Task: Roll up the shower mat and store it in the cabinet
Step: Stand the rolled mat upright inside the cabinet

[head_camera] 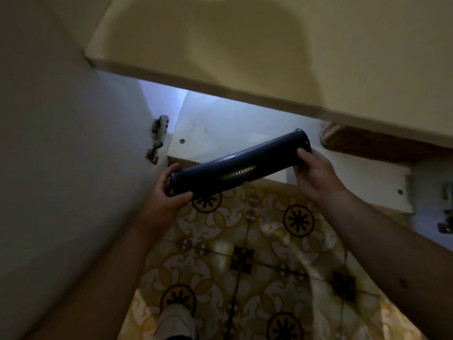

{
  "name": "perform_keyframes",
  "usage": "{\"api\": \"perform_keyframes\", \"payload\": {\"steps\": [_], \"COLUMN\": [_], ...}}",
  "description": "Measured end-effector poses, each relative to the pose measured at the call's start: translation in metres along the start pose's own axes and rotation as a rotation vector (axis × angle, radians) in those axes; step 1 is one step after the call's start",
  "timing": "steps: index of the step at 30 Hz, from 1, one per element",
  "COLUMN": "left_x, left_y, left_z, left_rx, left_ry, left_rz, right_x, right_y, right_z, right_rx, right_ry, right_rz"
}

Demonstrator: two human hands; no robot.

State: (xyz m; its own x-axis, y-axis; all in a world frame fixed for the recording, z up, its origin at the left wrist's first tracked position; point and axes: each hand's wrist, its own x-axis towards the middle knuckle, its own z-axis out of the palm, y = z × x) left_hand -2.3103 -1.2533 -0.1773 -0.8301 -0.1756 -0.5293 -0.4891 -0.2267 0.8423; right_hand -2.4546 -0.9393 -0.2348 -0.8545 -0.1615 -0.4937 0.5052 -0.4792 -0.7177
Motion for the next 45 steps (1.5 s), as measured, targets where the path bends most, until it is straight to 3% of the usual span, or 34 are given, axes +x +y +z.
{"api": "perform_keyframes", "payload": {"steps": [3, 9, 12, 15, 19, 28, 31, 36, 40, 45], "left_x": [0.009, 0.024, 0.035, 0.040, 0.045, 0.079, 0.090, 0.100, 0.094, 0.079], "left_y": [-0.020, -0.035, -0.028, -0.024, -0.028, -0.036, -0.035, -0.032, -0.030, -0.023], "left_z": [-0.013, 0.006, 0.016, 0.024, 0.033, 0.039, 0.039, 0.045, 0.055, 0.062], "left_rx": [0.001, -0.095, -0.178, -0.123, -0.091, 0.250, 0.352, 0.577, 0.383, 0.130], "left_ry": [0.126, 0.295, 0.358, 0.423, 0.430, 0.461, 0.568, 0.682, 0.590, 0.589], "left_rz": [0.036, 0.214, 0.200, 0.277, 0.335, 0.447, 0.472, 0.356, 0.337, 0.240], "right_x": [0.027, 0.052, 0.037, 0.008, -0.009, 0.052, 0.067, 0.088, 0.098, 0.096], "right_y": [0.009, 0.037, 0.068, 0.100, 0.126, 0.093, 0.094, 0.098, 0.091, 0.091], "right_z": [0.032, 0.122, 0.150, 0.161, 0.170, 0.171, 0.180, 0.189, 0.186, 0.183], "right_rx": [-0.005, 0.171, -0.017, -0.117, -0.225, -0.316, -0.339, -0.402, -0.506, -0.671], "right_ry": [-0.056, 0.153, 0.185, 0.119, 0.083, -0.138, -0.181, -0.249, -0.273, -0.205], "right_rz": [0.017, 0.065, 0.103, 0.088, -0.031, 0.090, 0.143, 0.082, 0.046, -0.018]}}
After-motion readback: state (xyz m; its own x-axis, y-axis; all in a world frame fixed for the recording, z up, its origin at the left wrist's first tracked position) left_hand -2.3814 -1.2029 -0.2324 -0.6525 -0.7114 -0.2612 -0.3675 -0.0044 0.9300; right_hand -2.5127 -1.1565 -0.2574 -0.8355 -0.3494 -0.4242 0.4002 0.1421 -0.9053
